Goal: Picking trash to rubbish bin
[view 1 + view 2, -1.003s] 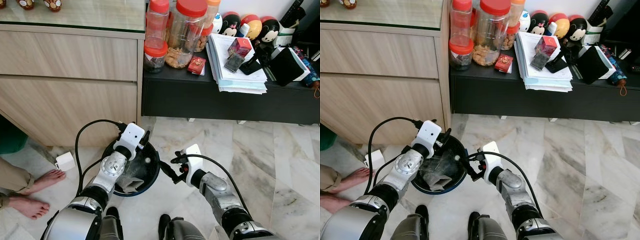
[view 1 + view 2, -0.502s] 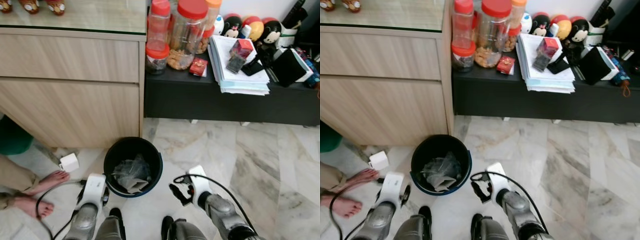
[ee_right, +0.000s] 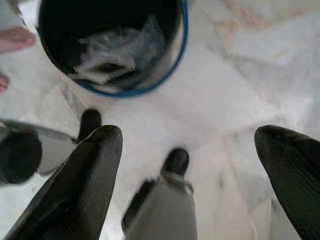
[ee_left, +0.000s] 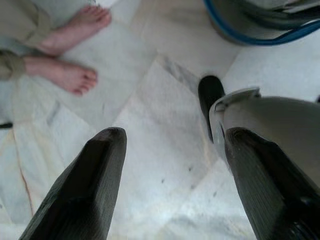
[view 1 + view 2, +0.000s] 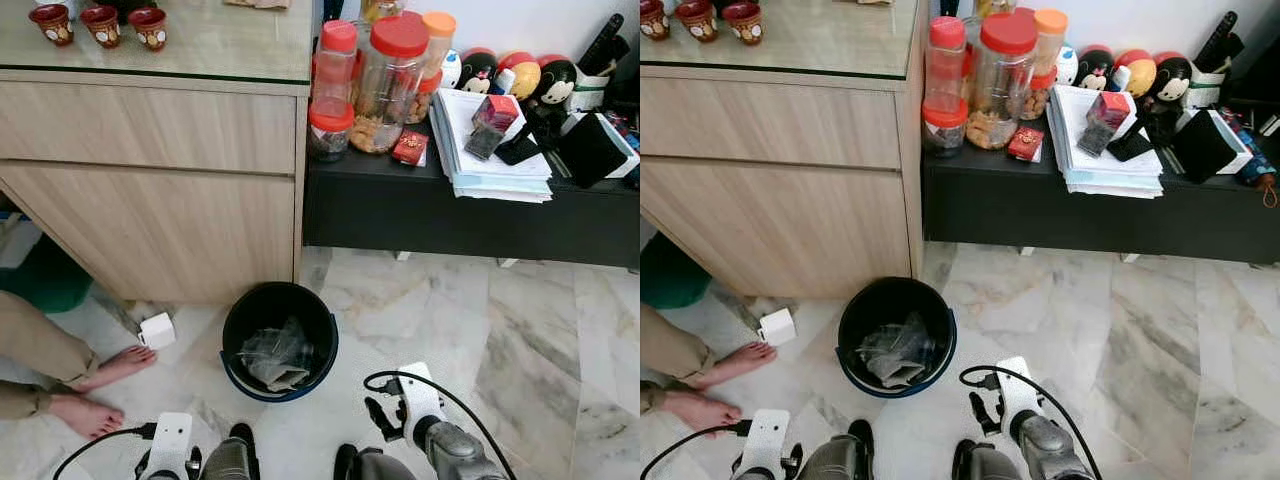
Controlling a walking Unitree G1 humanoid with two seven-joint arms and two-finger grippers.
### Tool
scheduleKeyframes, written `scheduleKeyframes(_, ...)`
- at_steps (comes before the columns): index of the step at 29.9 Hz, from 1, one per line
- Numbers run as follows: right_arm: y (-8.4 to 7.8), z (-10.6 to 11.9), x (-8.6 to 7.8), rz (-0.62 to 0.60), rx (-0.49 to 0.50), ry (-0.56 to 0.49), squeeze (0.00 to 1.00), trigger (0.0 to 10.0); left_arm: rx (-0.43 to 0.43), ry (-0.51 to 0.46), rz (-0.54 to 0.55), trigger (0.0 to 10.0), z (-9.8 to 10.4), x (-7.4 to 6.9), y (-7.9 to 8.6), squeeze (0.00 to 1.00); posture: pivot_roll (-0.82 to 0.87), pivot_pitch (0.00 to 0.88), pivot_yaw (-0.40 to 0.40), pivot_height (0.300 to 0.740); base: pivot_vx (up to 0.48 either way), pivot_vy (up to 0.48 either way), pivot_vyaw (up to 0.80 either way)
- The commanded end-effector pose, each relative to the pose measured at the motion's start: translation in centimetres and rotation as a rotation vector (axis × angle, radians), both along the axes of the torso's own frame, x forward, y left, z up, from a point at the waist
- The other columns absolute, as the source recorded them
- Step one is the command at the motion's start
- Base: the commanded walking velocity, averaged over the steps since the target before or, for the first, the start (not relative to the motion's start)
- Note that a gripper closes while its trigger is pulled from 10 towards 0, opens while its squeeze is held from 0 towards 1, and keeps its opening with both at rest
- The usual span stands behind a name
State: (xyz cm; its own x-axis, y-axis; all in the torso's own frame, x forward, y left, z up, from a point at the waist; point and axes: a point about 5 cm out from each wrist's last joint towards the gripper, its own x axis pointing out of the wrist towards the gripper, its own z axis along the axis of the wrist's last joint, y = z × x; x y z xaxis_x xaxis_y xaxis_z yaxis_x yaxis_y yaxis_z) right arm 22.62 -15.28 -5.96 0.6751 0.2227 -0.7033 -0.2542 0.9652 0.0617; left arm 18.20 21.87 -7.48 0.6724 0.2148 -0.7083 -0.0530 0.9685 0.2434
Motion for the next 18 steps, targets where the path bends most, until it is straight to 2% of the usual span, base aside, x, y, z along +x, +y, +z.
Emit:
scheduleKeyframes(1, -0.9, -1.1, -1.8, -0.046, -0.010, 0.074, 0.00, 10.0, -0.017, 0.111, 0.024, 10.0, -1.4, -2.6, -0.2, 0.00, 0.10, 0.215, -0.082, 0.740, 0.000, 0.000, 0.00)
scheduleKeyframes(7, -1.2, -1.7, -2.9, -0.080, -0.002, 0.113, 0.00, 10.0, -0.029, 0.132, 0.036, 10.0, -1.7, -3.4, -0.3, 0.00, 0.10, 0.227, -0.087, 0.740, 0.000, 0.000, 0.00)
scheduleKeyframes(18, -1.7, -2.6, -4.5, -0.126, -0.018, 0.169, 0.00, 10.0, -0.051, 0.123, 0.045, 10.0, -1.7, -3.1, -0.5, 0.00, 0.08, 0.232, -0.089, 0.740, 0.000, 0.000, 0.00)
